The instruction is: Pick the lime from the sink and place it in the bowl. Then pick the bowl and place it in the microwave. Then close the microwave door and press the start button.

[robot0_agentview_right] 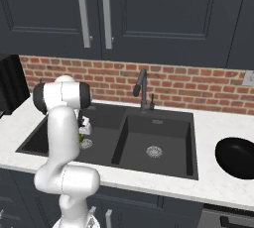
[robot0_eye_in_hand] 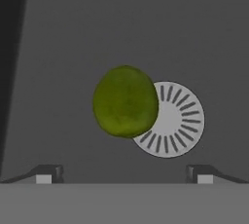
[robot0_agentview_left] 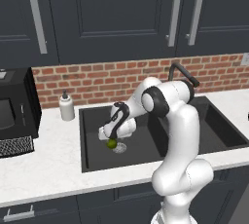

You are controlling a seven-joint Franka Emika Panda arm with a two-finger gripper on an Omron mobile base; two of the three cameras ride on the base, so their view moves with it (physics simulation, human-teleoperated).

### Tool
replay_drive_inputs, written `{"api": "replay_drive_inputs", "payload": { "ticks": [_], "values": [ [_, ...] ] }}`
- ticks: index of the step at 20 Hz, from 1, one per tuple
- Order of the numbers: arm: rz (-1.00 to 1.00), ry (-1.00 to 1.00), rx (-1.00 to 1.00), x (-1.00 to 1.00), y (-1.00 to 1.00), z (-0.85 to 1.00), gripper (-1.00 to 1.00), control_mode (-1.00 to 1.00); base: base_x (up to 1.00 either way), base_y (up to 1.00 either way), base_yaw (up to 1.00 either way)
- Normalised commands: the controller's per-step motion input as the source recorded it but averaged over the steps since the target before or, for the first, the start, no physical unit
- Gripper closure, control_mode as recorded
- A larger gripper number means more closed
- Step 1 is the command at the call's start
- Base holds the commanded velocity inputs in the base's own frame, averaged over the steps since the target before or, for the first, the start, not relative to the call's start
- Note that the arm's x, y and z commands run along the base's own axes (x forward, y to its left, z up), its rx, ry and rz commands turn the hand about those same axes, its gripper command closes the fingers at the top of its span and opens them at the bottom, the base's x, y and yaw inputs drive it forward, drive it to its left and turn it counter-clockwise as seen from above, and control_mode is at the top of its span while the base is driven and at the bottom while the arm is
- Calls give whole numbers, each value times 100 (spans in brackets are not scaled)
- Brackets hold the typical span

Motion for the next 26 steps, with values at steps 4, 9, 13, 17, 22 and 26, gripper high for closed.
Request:
{"api": "replay_drive_inputs", "payload": {
  "ticks": [4, 9, 13, 17, 22, 26],
  "values": [
    [0, 0, 0, 21, 0, -27, -100, -100, 0, 0, 0],
    [0, 0, 0, 26, 1, -21, -100, -100, 0, 0, 0],
    [0, 0, 0, 27, 2, -15, -100, -100, 0, 0, 0],
    [0, 0, 0, 20, 6, -21, -100, -100, 0, 0, 0],
    [0, 2, 0, 1, 7, -31, -100, -100, 0, 0, 0],
    [0, 1, 0, 0, 5, -31, -100, -100, 0, 0, 0]
  ]
}}
